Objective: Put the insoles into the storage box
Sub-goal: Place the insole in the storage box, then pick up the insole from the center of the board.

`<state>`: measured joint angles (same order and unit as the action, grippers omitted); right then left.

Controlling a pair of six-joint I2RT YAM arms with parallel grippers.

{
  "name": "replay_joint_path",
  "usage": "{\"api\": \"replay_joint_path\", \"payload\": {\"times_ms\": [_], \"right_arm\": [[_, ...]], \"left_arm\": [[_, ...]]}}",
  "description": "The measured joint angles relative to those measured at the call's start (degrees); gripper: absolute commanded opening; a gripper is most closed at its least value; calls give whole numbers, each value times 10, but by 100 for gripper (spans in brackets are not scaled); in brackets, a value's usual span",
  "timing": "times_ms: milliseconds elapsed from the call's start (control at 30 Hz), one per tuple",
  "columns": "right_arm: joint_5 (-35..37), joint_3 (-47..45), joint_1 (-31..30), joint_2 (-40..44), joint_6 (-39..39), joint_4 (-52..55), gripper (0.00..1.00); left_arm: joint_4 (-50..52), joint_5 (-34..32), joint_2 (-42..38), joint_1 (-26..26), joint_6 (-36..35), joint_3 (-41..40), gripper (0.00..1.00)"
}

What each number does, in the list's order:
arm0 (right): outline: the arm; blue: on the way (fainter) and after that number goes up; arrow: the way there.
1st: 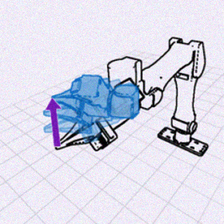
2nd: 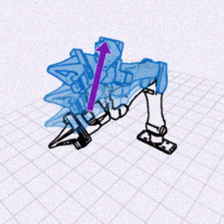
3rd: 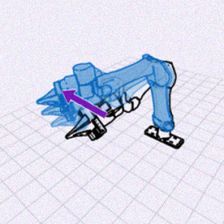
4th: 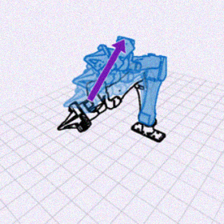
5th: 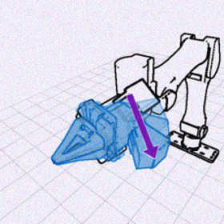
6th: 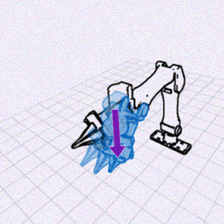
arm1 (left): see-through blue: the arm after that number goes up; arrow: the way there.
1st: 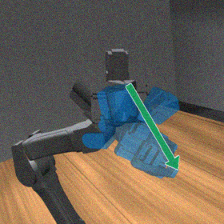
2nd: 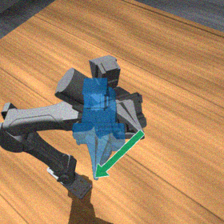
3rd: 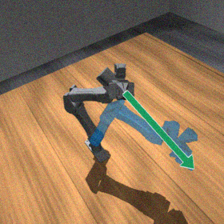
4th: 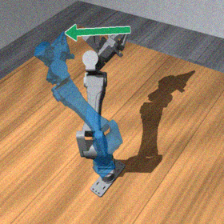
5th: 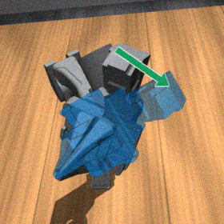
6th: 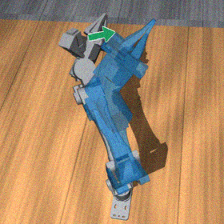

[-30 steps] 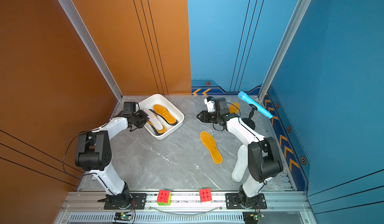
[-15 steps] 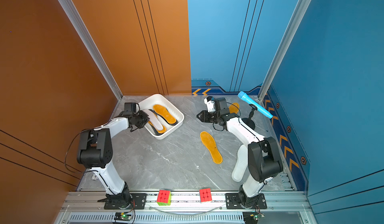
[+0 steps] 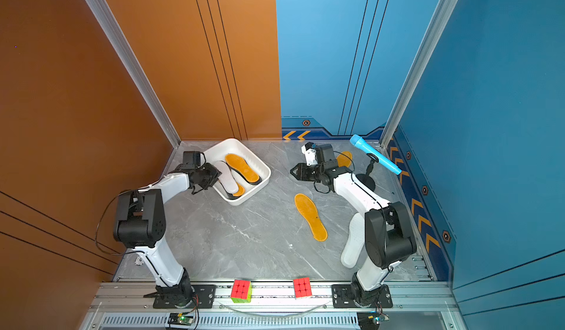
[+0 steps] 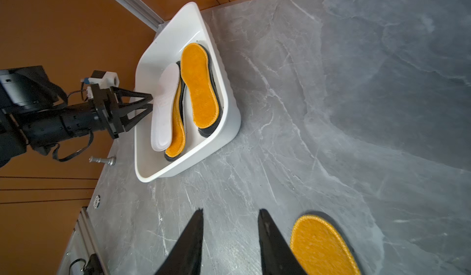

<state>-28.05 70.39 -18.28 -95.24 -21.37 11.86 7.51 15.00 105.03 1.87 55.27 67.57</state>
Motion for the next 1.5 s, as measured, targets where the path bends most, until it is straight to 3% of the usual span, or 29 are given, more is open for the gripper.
{"api": "replay_joint_path", "payload": {"times_ms": [333, 467, 800, 867, 900, 1200, 1500], "right_arm": [[226, 36, 41, -9, 5, 145, 46], [284, 62, 77, -42, 5, 183, 48], [324, 63, 122, -103, 2, 245, 53], [329, 46, 122, -90, -5, 248, 54], [329, 35, 122, -81, -7, 251, 55], [359, -98, 129, 59, -61, 317, 64], [356, -195, 133, 97, -105, 368, 60]], "left_arm": [[50, -5, -58, 0, -7, 4, 50], [51, -4, -74, -1, -7, 4, 54], [-14, 23, -125, -23, 14, -23, 72], [-23, 28, -129, -32, 15, -23, 81], [-26, 30, -130, -37, 14, -23, 97], [-35, 37, -131, -77, 15, -23, 98], [-39, 37, -137, -97, 11, -23, 98]]}}
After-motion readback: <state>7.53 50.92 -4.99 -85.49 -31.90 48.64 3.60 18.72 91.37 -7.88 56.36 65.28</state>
